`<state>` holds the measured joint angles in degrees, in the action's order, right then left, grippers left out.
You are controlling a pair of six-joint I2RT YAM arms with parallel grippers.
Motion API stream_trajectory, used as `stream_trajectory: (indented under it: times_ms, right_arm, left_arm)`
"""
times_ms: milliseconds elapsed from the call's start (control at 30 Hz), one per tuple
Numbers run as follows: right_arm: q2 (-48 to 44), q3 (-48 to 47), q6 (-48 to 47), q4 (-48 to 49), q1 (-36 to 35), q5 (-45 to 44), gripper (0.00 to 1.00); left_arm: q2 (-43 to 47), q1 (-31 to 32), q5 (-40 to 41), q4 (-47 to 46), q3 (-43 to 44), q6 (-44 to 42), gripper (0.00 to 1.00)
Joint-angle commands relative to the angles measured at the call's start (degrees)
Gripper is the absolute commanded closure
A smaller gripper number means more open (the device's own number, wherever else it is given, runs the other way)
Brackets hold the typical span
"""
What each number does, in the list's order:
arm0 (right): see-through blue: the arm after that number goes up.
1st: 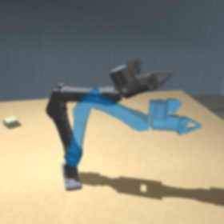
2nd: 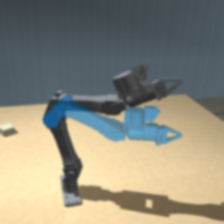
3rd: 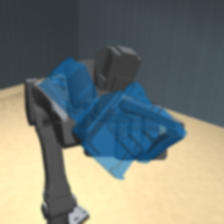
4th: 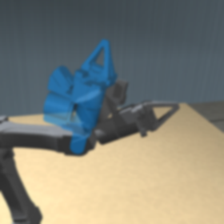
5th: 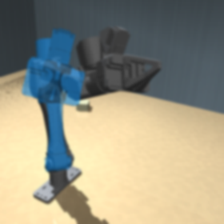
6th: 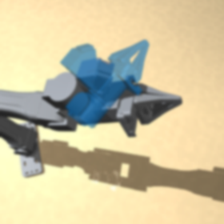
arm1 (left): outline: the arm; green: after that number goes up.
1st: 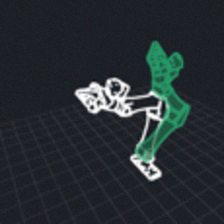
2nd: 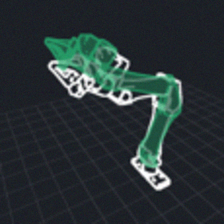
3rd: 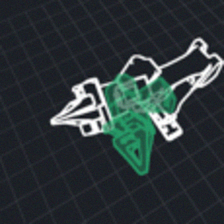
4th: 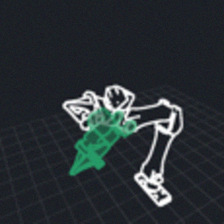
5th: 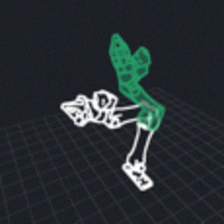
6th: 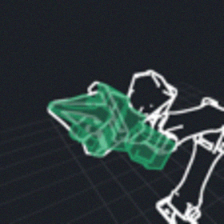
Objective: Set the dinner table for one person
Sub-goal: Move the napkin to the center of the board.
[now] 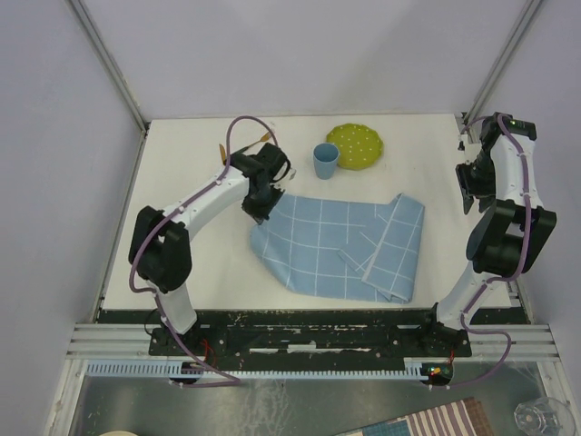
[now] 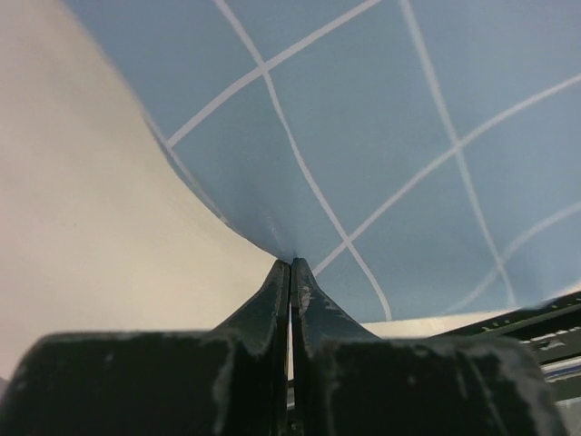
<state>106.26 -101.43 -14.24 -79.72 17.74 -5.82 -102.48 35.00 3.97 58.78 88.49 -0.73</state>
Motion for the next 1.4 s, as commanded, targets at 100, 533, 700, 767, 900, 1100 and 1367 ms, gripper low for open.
stream_trajectory:
  times_ms: [100,533,700,767,900,1100,1367]
  right_arm:
    - [-1.1,-0.1,-0.4,1.0,-0.2,-0.1,0.52]
    - [-1.6,0.9,-3.7,-1.8,-4.5,6.7,0.49]
    - [-2.1,3.4,-5.7,-1.7,-9.8,11.3,0.45]
    - [-1.4,3.3,-6.1,-1.7,-11.6,14.3,0.44]
    - [1.0,2.4,-6.5,0.1,-14.0,20.1,0.42]
    - [8.3,-1.1,-6.0,1.9,-15.2,29.2,0.41]
    - [17.3,-7.1,-6.5,5.8,-18.9,30.8,0.41]
  left_arm:
    - [-2.4,-12.9,4.5,-1.2,-6.2,-6.3,0.97]
    - [-9.1,-17.1,3.4,-0.2,-0.7,-7.7,0.89]
    - [-8.8,-17.2,4.5,-1.3,2.9,-8.1,0.68]
    - [-8.3,-17.2,5.8,-1.5,4.7,-8.4,0.63]
    - [-6.9,-17.7,6.2,-1.1,7.0,-8.9,0.56]
    - [-4.0,-19.2,7.8,0.5,11.0,-9.2,0.54]
    - [-2.8,-22.9,8.3,0.5,12.5,-9.3,0.54]
